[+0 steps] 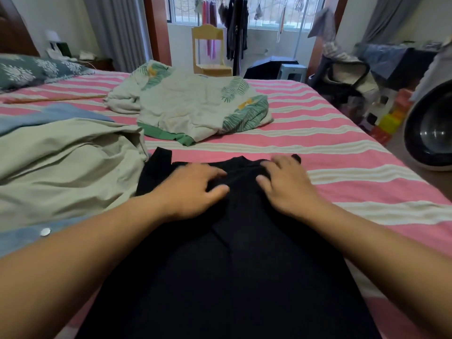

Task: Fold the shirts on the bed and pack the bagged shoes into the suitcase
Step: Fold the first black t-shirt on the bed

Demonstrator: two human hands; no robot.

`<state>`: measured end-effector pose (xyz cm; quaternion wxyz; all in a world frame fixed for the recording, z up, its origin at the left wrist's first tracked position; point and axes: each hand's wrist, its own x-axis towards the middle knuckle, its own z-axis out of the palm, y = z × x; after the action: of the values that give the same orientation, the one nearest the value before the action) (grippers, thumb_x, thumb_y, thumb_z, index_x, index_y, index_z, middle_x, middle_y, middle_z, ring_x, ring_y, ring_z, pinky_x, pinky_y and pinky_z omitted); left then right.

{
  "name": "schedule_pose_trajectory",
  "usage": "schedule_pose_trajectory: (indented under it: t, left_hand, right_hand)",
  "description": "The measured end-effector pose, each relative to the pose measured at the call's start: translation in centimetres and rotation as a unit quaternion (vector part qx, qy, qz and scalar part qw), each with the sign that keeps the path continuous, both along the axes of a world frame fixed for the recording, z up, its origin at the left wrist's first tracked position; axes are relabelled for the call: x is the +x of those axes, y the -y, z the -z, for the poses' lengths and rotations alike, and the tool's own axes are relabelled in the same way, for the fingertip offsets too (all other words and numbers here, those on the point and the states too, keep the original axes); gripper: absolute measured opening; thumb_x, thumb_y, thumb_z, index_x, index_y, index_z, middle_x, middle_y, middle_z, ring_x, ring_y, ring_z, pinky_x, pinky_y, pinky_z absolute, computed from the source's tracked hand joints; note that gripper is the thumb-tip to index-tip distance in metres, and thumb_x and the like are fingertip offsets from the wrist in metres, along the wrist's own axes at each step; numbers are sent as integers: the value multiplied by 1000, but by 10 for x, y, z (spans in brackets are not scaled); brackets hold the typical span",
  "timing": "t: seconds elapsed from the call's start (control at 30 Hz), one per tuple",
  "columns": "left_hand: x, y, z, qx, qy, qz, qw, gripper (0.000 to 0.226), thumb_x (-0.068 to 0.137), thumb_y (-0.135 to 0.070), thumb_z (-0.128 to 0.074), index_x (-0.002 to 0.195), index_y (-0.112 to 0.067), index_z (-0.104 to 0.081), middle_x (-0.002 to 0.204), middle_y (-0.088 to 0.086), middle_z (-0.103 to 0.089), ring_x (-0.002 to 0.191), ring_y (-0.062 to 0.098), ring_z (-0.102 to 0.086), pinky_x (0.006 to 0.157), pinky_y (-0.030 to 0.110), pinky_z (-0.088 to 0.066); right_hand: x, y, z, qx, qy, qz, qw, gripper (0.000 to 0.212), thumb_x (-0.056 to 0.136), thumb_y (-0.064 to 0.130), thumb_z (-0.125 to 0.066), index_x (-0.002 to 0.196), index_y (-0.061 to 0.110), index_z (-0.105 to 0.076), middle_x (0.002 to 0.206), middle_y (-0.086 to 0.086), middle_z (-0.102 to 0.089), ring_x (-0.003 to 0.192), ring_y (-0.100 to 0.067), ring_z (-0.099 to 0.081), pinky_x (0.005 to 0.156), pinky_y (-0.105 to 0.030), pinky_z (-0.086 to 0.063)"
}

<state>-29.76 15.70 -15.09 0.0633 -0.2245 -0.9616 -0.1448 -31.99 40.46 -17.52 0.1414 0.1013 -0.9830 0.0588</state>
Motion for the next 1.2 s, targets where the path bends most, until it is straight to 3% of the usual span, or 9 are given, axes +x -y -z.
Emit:
schedule_pose_trajectory:
  t: [0.07, 0.27, 0.5, 0.67, 0.8, 0.93, 1.07, 1.13, 1.2]
  left_hand:
    - [15, -15, 1, -12, 147, 57, 987, 75, 85, -59, -54, 153, -31, -40, 146, -5, -54, 135, 16, -48, 116, 37, -35]
    - [57, 42, -1, -50, 56, 100, 992, 19, 83, -20, -73, 95, -35, -69, 96, -15, -63, 98, 8, -55, 94, 35, -45]
    - [81, 62, 2, 284, 81, -170, 940, 13, 81, -29, -61, 89, -26, -69, 92, -4, -67, 85, 11, -62, 87, 36, -52]
    - [15, 59, 1, 132, 126, -254, 950, 53, 97, -40, -62, 140, -10, -53, 131, 13, -63, 119, 30, -60, 103, 39, -47]
    - [-11, 49, -5, 83, 169, -269, 945, 22, 92, -34, -71, 89, -14, -63, 105, 12, -70, 85, 23, -62, 73, 32, -46]
    - [-17, 26, -37, 147, 217, -293, 919, 18, 91, -22, -64, 98, -5, -65, 93, 14, -67, 72, 26, -63, 55, 27, -46]
    - [-18, -38, -92, 369, 273, -222, 860, 10, 98, -15, -56, 90, -8, -54, 75, 10, -52, 54, 20, -57, 40, 23, -47]
    - [-13, -79, -103, 451, 359, -137, 806, 23, 103, -32, -55, 115, -13, -51, 88, 10, -50, 69, 23, -64, 59, 31, -58]
    - [-11, -110, -84, 360, 379, -96, 847, 30, 104, -38, -50, 130, -23, -46, 111, 10, -52, 96, 27, -60, 84, 38, -54]
  right_hand:
    - [17, 7, 14, 5, 134, -22, 991, 75, 98, 63, -16, 158, 20, -28, 165, -11, -23, 152, -30, -17, 124, -42, -13]
    - [30, 12, 18, 44, 205, 9, 978, 68, 102, 62, -11, 161, 29, -6, 169, -2, 2, 155, -27, 8, 125, -47, 2]
    - [110, 96, -20, -123, 139, -182, 966, 72, 89, 70, -48, 142, 22, -52, 128, 3, -48, 122, -16, -39, 110, -35, -37]
    - [127, 131, 4, 28, 31, -204, 978, 40, 96, 44, -56, 121, 13, -59, 114, -6, -53, 103, -26, -51, 86, -40, -48]
    - [123, 139, 5, 19, -21, -198, 980, 19, 80, 9, -71, 90, 14, -56, 83, -4, -57, 65, -19, -45, 54, -33, -36]
    - [129, 127, -9, -104, -43, -109, 988, 27, 88, 26, -61, 77, 18, -39, 63, 5, -44, 50, -17, -37, 47, -31, -27]
    - [134, 89, -34, -509, 81, 91, 852, 16, 84, 28, -58, 75, 15, -53, 68, 3, -62, 60, -18, -57, 52, -29, -43]
    - [134, 57, -34, -649, 109, 166, 735, 11, 78, 22, -60, 76, 11, -57, 68, 1, -63, 60, -17, -57, 55, -29, -47]
    - [139, 22, -32, -748, 152, 206, 613, 9, 81, 9, -56, 87, 7, -62, 75, -5, -64, 68, -21, -58, 57, -29, -52]
